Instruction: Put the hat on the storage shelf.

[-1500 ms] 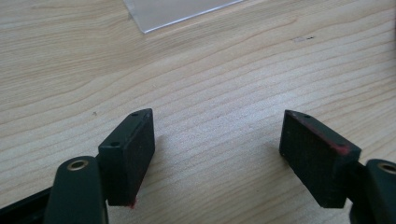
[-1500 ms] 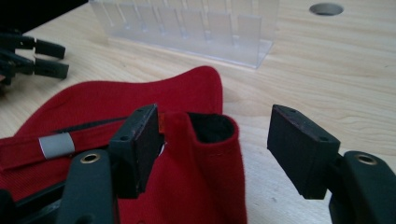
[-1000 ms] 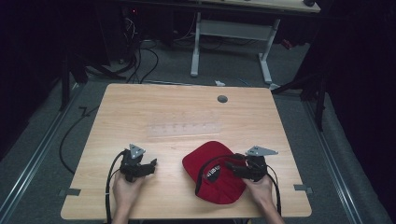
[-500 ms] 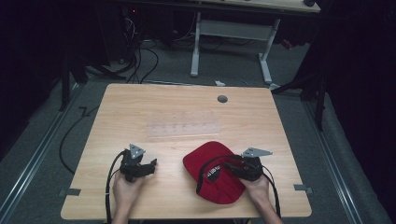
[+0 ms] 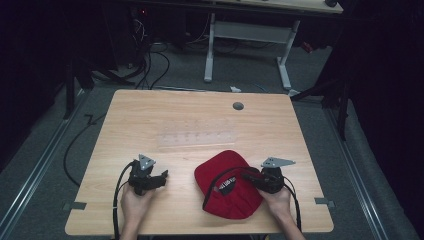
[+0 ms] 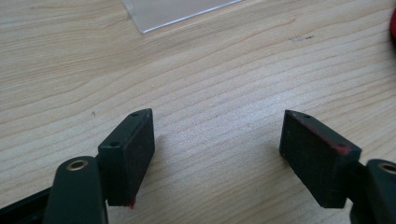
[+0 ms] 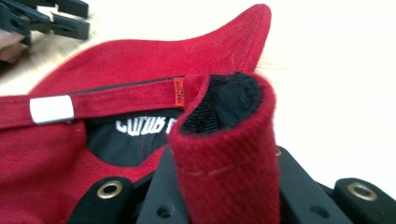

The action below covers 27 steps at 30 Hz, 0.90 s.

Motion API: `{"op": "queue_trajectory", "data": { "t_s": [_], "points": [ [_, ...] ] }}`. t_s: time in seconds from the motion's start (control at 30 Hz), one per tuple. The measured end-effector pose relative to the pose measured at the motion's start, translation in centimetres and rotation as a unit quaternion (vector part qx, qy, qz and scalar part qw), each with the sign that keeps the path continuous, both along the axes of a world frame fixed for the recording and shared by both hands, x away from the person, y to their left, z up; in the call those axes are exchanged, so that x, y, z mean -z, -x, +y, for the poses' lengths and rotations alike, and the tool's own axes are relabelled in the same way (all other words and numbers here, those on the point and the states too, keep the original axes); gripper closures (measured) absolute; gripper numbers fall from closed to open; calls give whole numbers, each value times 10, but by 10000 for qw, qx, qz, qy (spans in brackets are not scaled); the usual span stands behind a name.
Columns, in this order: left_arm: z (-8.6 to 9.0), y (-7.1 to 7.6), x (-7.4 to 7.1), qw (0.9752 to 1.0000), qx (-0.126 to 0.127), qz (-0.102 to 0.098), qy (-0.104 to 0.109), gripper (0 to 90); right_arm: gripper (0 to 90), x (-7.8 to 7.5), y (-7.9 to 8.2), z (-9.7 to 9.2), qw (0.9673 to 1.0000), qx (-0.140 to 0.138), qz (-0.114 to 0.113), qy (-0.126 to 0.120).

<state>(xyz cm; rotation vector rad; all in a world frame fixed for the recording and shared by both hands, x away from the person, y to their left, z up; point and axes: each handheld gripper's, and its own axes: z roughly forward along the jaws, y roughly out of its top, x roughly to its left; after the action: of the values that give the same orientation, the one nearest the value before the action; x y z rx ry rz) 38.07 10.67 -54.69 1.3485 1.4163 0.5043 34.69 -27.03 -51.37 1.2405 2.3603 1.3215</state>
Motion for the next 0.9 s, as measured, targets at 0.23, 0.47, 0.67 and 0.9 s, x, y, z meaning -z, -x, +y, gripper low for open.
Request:
{"op": "queue_trajectory", "data": {
  "t_s": [0.23,0.47,0.67,0.9],
  "points": [
    [0,0,0,10000,-4,-6,-1,266,837,-7,1,1,10000,-19,-21,-19],
    [0,0,0,10000,7,0,-2,266,840,-18,0,2,10000,4,-85,-37],
    [0,0,0,10000,20,1,1,267,840,-25,-1,1,9999,50,-90,-98],
    [0,0,0,10000,28,9,2,261,841,-38,-1,3,9998,35,-179,-104]
  ]
}}
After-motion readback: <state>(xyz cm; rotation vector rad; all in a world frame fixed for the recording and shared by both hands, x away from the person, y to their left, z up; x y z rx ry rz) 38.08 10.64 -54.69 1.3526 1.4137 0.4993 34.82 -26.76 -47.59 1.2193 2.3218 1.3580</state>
